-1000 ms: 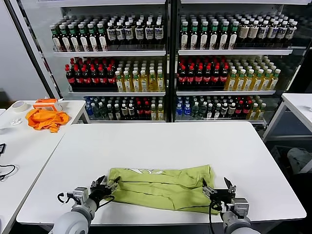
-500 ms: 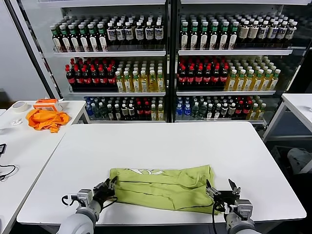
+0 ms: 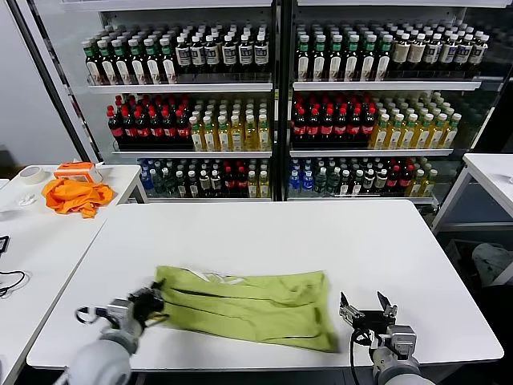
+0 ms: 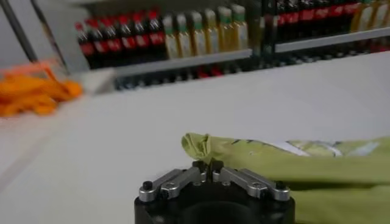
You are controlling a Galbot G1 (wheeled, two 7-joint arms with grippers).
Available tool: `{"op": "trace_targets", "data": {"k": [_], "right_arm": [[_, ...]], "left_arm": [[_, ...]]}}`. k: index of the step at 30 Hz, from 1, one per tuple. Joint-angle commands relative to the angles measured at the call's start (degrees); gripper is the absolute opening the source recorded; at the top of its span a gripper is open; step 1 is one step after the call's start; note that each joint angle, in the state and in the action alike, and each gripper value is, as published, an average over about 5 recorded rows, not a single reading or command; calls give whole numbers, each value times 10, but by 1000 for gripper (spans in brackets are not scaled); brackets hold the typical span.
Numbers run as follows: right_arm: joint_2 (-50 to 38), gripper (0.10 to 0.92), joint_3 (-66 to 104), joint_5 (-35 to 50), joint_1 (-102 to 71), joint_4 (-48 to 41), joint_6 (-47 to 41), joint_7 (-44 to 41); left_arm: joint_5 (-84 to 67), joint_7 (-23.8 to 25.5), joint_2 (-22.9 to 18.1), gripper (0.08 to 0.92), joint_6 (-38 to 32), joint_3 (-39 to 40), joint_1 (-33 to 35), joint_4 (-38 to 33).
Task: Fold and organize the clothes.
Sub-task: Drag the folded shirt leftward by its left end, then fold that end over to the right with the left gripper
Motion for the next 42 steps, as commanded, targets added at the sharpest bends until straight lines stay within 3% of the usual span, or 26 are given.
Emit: {"op": "trace_targets", "data": {"k": [1,5,14,25,42], "right_arm": [[-1,823,4,1,9,-6,0,-2],[-4,823,10,2,11,-9,1,-4],[-7,823,20,2,1,-6,0,-4],[-2,823,30,-1,-7,-5,-2,-4],[-2,823,54,-4,-21,5,-7,-7]], "left_arm": [[80,-3,138,99,53,-246,90,-15],[70,-8,136,99,60,-258,98,-17],[-59,-20,66,99,62,-112,40,-109],[-214,-22,18,99,61,-38,-25,-133],[-168,-10,-46,99,61,84,-101,-65]]}}
